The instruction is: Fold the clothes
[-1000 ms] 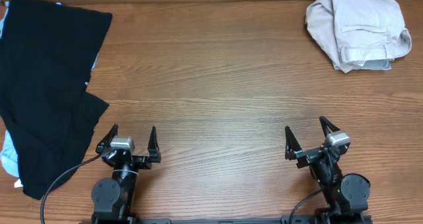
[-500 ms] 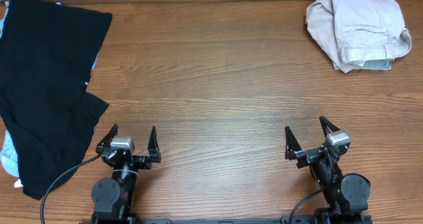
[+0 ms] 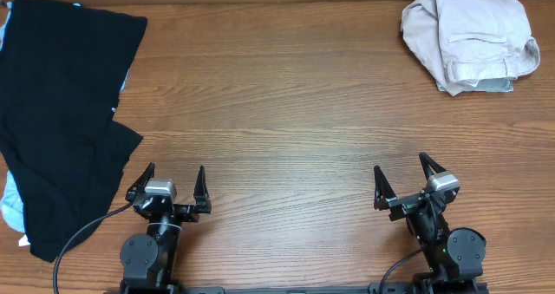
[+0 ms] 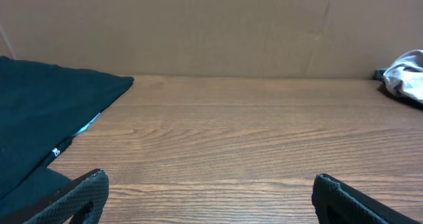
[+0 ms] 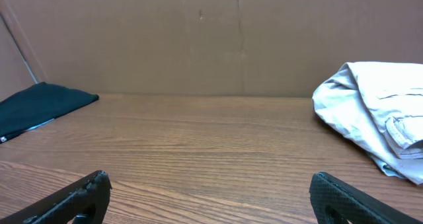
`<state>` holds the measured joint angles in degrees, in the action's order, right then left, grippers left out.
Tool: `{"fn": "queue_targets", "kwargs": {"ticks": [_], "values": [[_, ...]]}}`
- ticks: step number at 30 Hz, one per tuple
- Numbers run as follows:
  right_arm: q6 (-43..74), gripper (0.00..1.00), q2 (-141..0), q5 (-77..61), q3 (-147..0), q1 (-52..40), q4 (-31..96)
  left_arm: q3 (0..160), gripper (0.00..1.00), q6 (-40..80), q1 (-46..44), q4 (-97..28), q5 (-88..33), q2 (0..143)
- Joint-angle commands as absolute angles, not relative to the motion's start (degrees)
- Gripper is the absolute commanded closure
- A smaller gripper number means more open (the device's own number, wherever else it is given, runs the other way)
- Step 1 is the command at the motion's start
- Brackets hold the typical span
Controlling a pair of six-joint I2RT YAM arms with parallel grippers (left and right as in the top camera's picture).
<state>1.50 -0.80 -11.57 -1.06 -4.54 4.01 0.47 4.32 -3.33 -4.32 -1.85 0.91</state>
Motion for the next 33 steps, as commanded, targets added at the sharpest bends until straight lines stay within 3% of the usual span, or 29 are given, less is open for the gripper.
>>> {"fn": "queue_targets", "kwargs": {"ticks": [1, 26, 33], "values": [[1.7, 0.0, -0.4, -11.0, -0.5, -4.8, 3.7, 0.3, 0.0, 4.7, -2.9, -4.4, -1.3, 0.3], [1.7, 0.0, -0.4, -10.9, -0.5, -4.8, 3.5, 0.3, 0.0, 4.8, -2.9, -3.3, -1.3, 0.3], [4.7, 0.0, -0.4, -11.8, -1.1, -4.8, -5.6, 1.1, 0.0, 7.9, -2.9, 4.5, -6.2, 0.3]]}}
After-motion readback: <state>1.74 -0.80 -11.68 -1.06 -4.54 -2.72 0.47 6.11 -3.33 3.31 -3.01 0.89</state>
